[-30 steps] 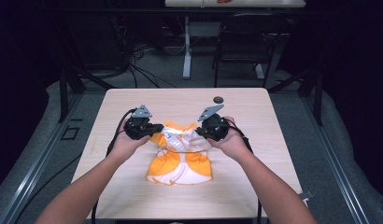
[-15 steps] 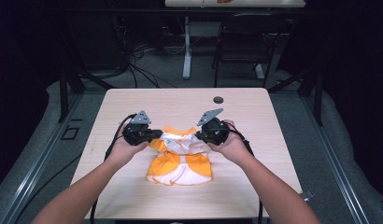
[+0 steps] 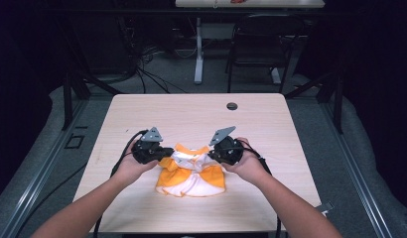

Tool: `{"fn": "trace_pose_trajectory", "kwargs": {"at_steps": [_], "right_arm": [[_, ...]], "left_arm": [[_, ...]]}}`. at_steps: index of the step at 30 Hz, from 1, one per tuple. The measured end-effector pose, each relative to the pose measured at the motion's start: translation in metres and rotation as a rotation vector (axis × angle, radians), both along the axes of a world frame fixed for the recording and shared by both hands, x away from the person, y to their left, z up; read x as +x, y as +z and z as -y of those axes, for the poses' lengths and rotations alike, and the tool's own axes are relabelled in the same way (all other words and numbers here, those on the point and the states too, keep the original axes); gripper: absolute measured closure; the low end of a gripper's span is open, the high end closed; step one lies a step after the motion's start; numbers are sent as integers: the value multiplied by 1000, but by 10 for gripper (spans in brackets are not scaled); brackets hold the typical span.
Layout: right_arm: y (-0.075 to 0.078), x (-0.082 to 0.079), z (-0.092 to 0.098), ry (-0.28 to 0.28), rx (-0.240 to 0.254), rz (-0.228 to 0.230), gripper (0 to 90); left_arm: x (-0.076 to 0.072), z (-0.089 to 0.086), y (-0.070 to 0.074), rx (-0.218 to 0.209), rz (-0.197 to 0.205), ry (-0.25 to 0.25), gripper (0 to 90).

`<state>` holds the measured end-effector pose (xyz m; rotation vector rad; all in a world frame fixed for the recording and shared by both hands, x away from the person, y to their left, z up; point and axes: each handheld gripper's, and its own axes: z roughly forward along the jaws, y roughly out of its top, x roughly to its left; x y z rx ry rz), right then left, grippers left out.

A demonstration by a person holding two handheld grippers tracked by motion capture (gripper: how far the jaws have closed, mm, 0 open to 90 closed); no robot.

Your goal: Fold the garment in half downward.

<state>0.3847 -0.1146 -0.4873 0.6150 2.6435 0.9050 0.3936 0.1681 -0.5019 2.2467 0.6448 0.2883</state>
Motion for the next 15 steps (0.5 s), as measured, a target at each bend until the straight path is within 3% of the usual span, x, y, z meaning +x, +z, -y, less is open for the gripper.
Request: {"fn": "trace_pose_trajectory", "kwargs": {"at_steps": [4,9,15], "right_arm": [[-5,-5,0,2,18,-9,864],[-11,-12,-1,26,-3,-19,859],[-19,-22,1,28,24,-42,843]], "left_arm": [[-6,1,-8,16,-12,-15,869],[-13,-1,-18,20,-26,-26,862],[-19,-6,-22,-8,-35,-21,813]]}}
